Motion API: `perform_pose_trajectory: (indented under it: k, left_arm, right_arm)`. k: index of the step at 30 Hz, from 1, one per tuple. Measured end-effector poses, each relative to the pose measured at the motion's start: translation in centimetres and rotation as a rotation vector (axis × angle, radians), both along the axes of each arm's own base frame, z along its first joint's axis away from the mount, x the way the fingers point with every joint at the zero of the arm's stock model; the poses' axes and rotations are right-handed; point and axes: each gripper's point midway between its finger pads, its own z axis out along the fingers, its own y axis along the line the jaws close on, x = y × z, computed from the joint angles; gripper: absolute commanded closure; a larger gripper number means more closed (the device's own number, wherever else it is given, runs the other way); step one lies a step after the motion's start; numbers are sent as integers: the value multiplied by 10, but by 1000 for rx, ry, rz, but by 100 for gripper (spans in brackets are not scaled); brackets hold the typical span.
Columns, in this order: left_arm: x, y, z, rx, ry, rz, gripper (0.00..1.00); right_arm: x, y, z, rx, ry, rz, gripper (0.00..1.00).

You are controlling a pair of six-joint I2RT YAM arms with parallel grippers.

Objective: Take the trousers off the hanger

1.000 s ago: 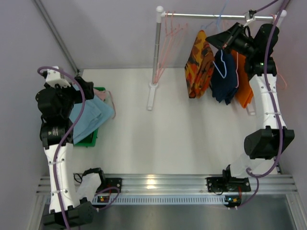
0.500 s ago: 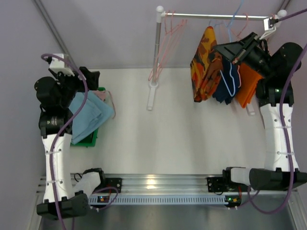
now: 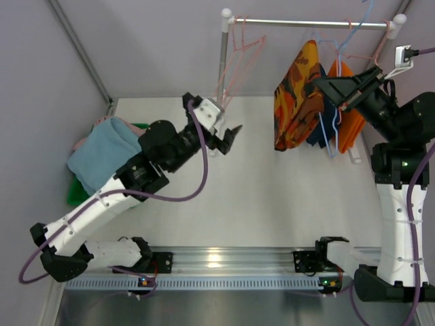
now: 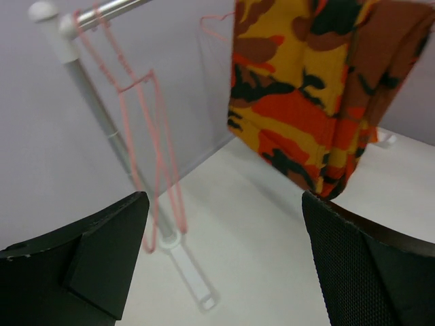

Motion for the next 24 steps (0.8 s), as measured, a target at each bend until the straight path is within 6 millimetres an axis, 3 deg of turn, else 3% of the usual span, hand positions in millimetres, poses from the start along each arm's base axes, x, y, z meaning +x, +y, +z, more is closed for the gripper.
perform_pose_trajectory:
  k: [5, 8, 11, 15, 19, 24]
  left_arm:
    - [-53, -75, 3, -17, -69, -134, 1]
    - [-64, -101, 6, -69, -87, -121, 1]
    - [-63, -126, -3, -107, -80, -90, 1]
    - [-57, -158, -33, -98, -50, -65, 1]
    - [-53, -177, -55, -101, -17, -47, 2]
    - [-49, -192, -67, -130, -1, -45, 4]
  right_arm:
    - [-3, -3, -12, 17, 52, -21, 100]
    - [2, -4, -18, 36, 88, -28, 100]
    - [7, -5, -26, 53, 120, -38, 100]
    - [12, -5, -36, 71, 155, -45, 100]
    - [14, -6, -45, 84, 184, -52, 100]
    - [11, 2, -47, 99, 200, -28, 100]
